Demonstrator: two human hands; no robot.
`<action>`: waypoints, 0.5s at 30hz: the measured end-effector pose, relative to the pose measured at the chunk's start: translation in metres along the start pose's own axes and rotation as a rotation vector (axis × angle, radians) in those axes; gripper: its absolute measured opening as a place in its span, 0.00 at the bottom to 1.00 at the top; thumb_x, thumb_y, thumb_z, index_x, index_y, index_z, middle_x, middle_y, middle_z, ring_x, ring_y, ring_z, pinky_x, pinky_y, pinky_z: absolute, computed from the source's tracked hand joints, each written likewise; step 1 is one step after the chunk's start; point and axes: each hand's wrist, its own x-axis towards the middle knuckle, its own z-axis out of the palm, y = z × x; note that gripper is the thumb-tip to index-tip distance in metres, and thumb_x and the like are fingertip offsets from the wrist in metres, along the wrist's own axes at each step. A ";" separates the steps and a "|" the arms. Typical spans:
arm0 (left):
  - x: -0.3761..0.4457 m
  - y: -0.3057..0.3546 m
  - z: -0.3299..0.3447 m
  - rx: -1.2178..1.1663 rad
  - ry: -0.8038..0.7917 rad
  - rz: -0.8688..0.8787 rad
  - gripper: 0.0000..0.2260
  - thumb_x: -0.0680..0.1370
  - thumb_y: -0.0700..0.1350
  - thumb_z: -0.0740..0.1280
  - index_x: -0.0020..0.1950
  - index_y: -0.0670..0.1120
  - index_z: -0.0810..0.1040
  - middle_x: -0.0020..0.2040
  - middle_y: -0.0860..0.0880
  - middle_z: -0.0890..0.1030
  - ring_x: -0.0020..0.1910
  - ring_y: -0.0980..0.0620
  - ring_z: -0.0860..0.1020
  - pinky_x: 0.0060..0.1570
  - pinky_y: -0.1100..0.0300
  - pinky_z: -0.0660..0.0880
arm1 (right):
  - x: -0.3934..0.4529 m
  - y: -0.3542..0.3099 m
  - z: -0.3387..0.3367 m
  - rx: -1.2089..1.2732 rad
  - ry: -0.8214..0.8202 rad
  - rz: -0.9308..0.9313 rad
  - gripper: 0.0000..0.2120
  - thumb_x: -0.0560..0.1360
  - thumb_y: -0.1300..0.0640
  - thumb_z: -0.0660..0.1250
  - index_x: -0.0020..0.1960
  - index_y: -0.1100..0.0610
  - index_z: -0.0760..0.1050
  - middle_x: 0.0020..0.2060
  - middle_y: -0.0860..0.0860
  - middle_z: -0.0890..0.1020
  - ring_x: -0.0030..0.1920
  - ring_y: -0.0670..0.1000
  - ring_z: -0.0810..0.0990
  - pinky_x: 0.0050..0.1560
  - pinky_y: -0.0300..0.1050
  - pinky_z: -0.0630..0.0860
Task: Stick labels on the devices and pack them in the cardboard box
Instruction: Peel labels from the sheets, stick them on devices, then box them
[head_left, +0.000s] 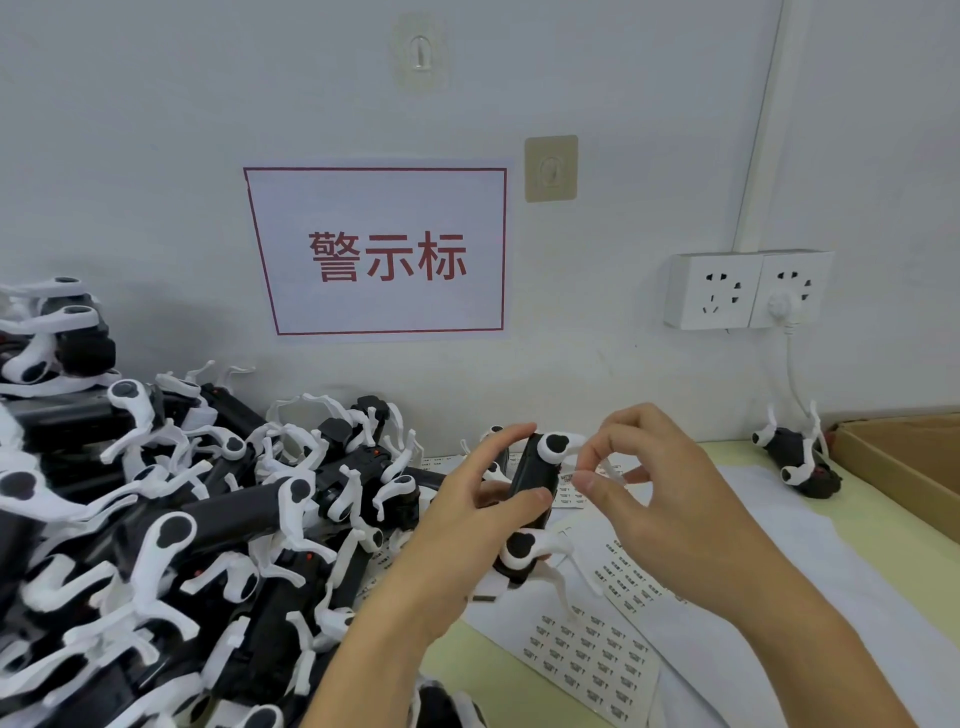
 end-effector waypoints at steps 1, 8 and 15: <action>0.000 0.000 0.000 -0.016 -0.013 -0.003 0.24 0.69 0.49 0.71 0.61 0.69 0.77 0.55 0.42 0.84 0.53 0.44 0.83 0.65 0.39 0.73 | 0.000 0.000 0.000 -0.012 -0.001 -0.005 0.10 0.76 0.57 0.70 0.40 0.45 0.77 0.49 0.41 0.73 0.55 0.39 0.73 0.57 0.37 0.69; -0.002 0.005 0.001 -0.030 -0.059 0.015 0.27 0.69 0.47 0.70 0.63 0.71 0.76 0.55 0.36 0.82 0.45 0.47 0.81 0.56 0.47 0.74 | -0.001 -0.001 -0.004 -0.074 -0.021 -0.032 0.11 0.75 0.57 0.71 0.38 0.44 0.77 0.50 0.36 0.71 0.58 0.37 0.71 0.54 0.32 0.67; -0.001 0.003 0.000 0.037 -0.071 0.030 0.27 0.70 0.46 0.69 0.63 0.73 0.74 0.48 0.45 0.86 0.45 0.49 0.83 0.54 0.51 0.78 | -0.002 -0.007 -0.007 -0.127 -0.038 -0.049 0.10 0.74 0.56 0.72 0.37 0.46 0.77 0.52 0.36 0.72 0.57 0.36 0.72 0.51 0.25 0.66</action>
